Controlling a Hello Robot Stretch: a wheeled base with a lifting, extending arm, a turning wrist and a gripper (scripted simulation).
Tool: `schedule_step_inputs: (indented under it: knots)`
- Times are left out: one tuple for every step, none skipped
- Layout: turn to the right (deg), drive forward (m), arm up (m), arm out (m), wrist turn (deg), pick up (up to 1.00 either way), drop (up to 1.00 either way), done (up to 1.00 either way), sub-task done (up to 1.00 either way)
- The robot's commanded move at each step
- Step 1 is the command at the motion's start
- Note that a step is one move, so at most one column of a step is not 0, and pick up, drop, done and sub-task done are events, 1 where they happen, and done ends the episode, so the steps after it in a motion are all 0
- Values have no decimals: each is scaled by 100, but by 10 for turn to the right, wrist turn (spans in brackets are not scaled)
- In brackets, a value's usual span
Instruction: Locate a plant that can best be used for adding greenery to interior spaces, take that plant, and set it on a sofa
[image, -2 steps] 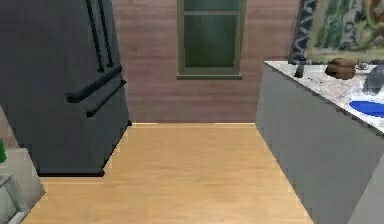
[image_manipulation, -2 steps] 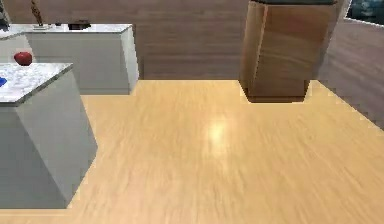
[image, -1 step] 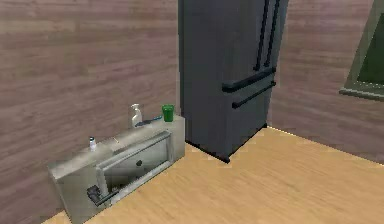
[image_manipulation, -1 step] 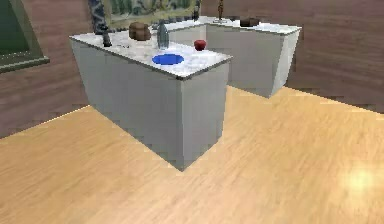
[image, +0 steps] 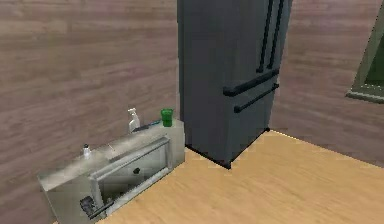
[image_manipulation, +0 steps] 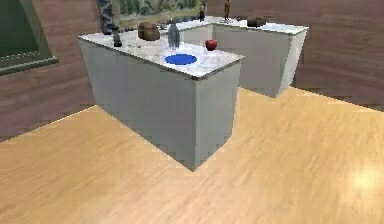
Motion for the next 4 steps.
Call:
schedule_step_inputs:
  knots:
    - [-450, 0, 0, 0, 0, 0, 0, 0, 0]
    - [-450, 0, 0, 0, 0, 0, 0, 0, 0]
    - [-450, 0, 0, 0, 0, 0, 0, 0, 0]
    - [-330, 0, 0, 0, 0, 0, 0, 0, 0]
